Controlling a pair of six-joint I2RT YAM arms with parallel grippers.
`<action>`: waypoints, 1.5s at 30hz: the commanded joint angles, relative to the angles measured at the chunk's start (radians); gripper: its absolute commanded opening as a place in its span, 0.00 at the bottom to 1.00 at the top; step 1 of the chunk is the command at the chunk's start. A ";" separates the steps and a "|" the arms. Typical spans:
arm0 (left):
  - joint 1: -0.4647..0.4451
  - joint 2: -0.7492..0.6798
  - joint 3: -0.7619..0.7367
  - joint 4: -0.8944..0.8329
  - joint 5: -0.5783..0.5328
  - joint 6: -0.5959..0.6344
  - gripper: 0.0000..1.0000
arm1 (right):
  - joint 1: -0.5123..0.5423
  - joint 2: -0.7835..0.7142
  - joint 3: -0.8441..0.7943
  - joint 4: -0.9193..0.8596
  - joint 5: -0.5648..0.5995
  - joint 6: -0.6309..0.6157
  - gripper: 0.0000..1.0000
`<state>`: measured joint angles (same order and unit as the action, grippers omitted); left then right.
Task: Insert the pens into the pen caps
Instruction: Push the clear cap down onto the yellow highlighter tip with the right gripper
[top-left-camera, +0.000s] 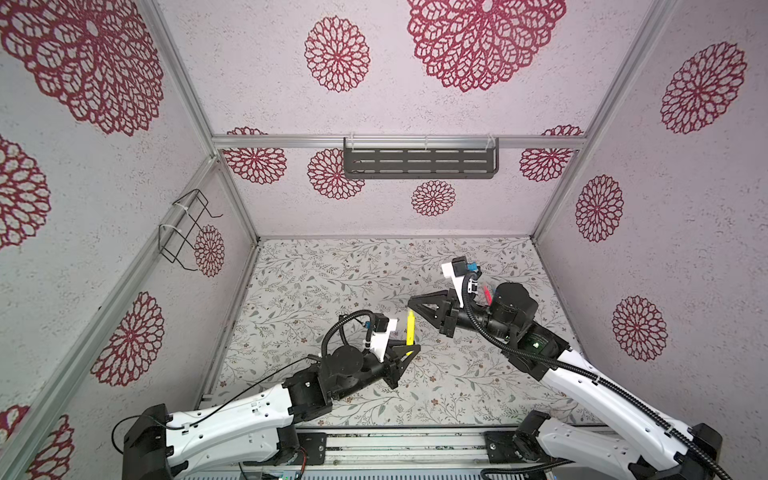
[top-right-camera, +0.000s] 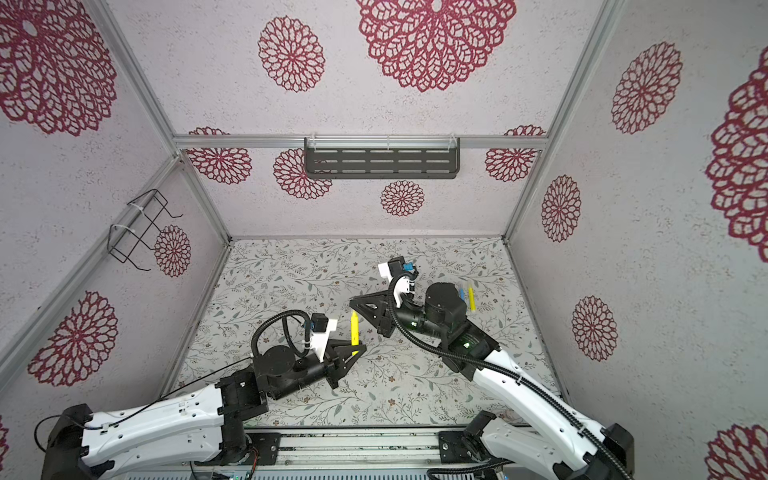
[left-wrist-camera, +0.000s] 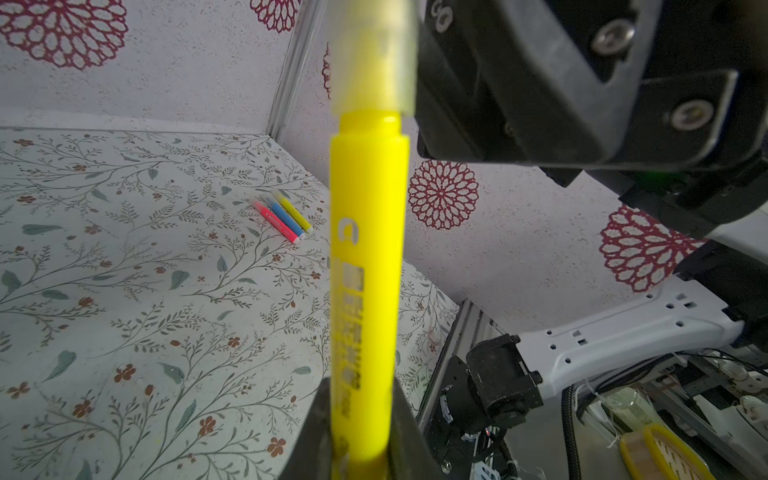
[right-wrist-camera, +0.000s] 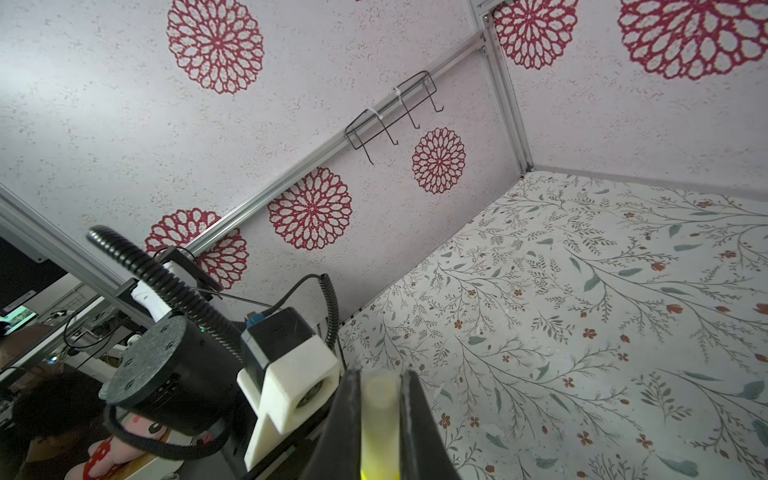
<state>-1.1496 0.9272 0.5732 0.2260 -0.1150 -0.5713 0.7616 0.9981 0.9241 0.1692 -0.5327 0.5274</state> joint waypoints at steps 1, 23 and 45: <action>-0.007 -0.034 0.006 0.090 0.014 0.024 0.00 | 0.019 -0.017 -0.004 -0.005 -0.105 0.007 0.03; -0.010 -0.037 0.030 0.057 0.012 0.041 0.00 | 0.047 -0.074 -0.027 -0.056 -0.075 -0.038 0.66; -0.045 0.005 0.041 -0.004 -0.054 0.056 0.00 | 0.046 -0.098 0.084 -0.193 0.075 -0.108 0.74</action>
<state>-1.1755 0.9230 0.5831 0.2211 -0.1493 -0.5293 0.8040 0.8970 0.9413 -0.0032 -0.5102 0.4713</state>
